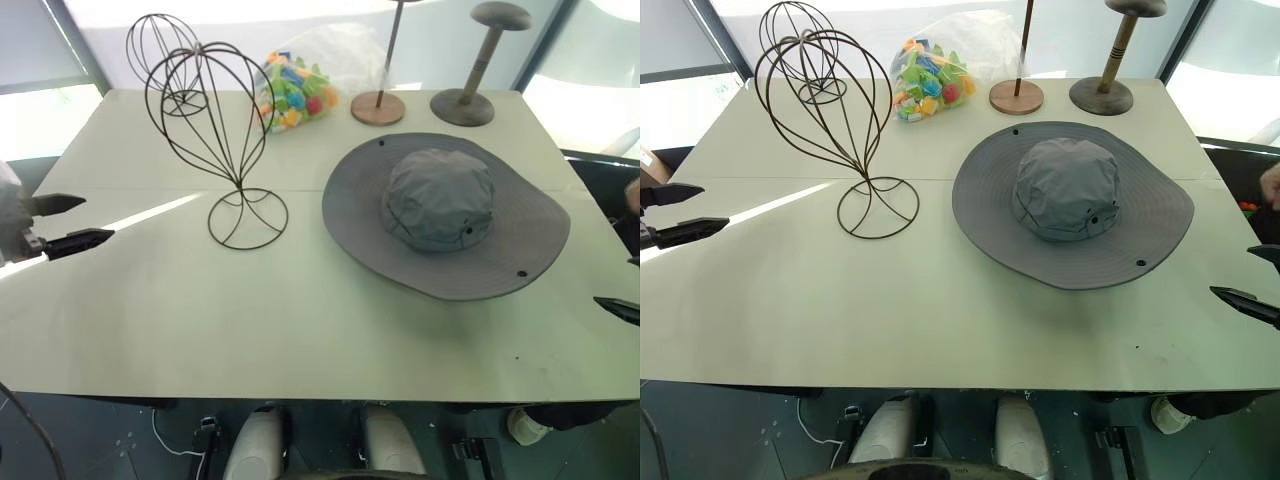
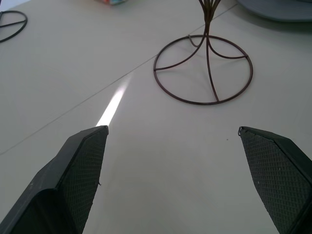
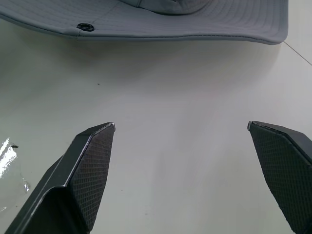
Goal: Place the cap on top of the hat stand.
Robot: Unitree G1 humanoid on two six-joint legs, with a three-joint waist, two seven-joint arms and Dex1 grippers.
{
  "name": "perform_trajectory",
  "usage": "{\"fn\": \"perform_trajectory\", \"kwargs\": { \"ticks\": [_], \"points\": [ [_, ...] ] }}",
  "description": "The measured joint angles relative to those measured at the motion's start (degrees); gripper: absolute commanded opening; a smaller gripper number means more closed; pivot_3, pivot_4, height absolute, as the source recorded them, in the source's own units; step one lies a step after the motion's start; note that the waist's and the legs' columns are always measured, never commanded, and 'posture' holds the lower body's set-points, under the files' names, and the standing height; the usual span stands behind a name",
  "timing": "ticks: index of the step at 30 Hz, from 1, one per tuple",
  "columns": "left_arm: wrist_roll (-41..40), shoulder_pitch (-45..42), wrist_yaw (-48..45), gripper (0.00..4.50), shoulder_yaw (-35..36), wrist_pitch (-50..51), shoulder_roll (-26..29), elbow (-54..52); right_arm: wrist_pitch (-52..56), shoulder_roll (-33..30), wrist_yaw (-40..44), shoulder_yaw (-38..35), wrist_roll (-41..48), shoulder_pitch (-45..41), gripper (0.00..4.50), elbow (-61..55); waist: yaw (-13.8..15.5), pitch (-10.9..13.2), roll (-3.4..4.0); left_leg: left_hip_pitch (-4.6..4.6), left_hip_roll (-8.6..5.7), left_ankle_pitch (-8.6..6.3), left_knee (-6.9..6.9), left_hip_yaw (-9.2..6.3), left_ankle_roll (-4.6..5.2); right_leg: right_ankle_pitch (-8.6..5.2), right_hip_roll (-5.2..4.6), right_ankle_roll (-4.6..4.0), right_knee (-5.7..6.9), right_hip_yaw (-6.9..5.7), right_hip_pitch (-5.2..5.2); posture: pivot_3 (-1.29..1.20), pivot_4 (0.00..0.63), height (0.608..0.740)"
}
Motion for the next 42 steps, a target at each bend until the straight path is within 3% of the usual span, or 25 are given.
{"fn": "perform_trajectory", "kwargs": {
  "ticks": [11, 14, 22, 27, 36, 42],
  "points": [
    [-0.21, -2.99, 0.33, 4.50, -0.15, 1.37, -0.01, -0.46, -3.60, -0.52, -0.69, 0.20, -1.71, -1.49, 4.48, 2.99, 0.05, 0.00, 0.00, 0.00, -0.01, 0.00, 0.02, 0.03, 0.00, 0.00, 0.00, 0.00, 0.02, 0.00, 0.00, 0.00, 0.150, 0.739],
    [-2.52, -4.68, -1.33, 4.50, -1.04, 5.22, -0.53, -4.77, -4.55, -0.51, -0.95, -0.42, -2.19, -0.64, 4.48, 0.21, 0.06, 0.00, 0.01, -0.01, -0.01, 0.00, 0.03, 0.03, 0.00, 0.00, 0.00, 0.01, 0.03, 0.00, 0.00, 0.00, 0.150, 0.739],
    [-15.88, -6.23, -6.69, 4.50, -5.58, 19.34, -1.87, -31.51, -3.53, 0.17, -1.69, -6.68, -4.60, 5.60, 4.48, -25.01, 0.06, 0.01, 0.03, -0.01, 0.00, 0.00, 0.04, -0.03, 0.00, -0.02, 0.03, 0.04, 0.05, 0.03, 0.02, 0.00, 0.150, 0.739],
    [-17.52, -8.38, -9.12, 4.50, -10.03, 21.25, -3.08, -34.95, -2.05, 4.15, -3.64, -7.06, -7.74, 9.30, 4.48, -39.97, 0.12, 0.01, 0.03, -0.01, -0.01, 0.00, 0.11, -0.05, 0.00, -0.02, 0.06, 0.04, 0.05, 0.03, 0.07, 0.00, 0.150, 0.739],
    [-17.17, -11.97, -11.12, 4.50, -15.18, 21.54, -6.76, -34.50, -4.97, 10.70, -14.13, 5.61, -23.57, 13.37, 4.48, -49.89, 0.20, 0.03, -0.04, -0.05, -0.05, 0.00, 0.22, -0.08, 0.00, -0.03, 0.05, 0.05, 0.05, 0.03, 0.09, 0.00, 0.150, 0.739],
    [-16.91, -14.94, -11.05, 4.50, -16.86, 21.60, -8.36, -34.06, -5.62, 12.44, -21.95, 17.58, -33.35, 7.90, 4.48, -48.68, -0.05, 0.03, -0.04, -0.03, -0.03, 0.00, 0.23, -0.09, 0.00, -0.03, 0.08, 0.04, 0.08, 0.03, 0.07, 0.00, 0.150, 0.739]
  ]
}}
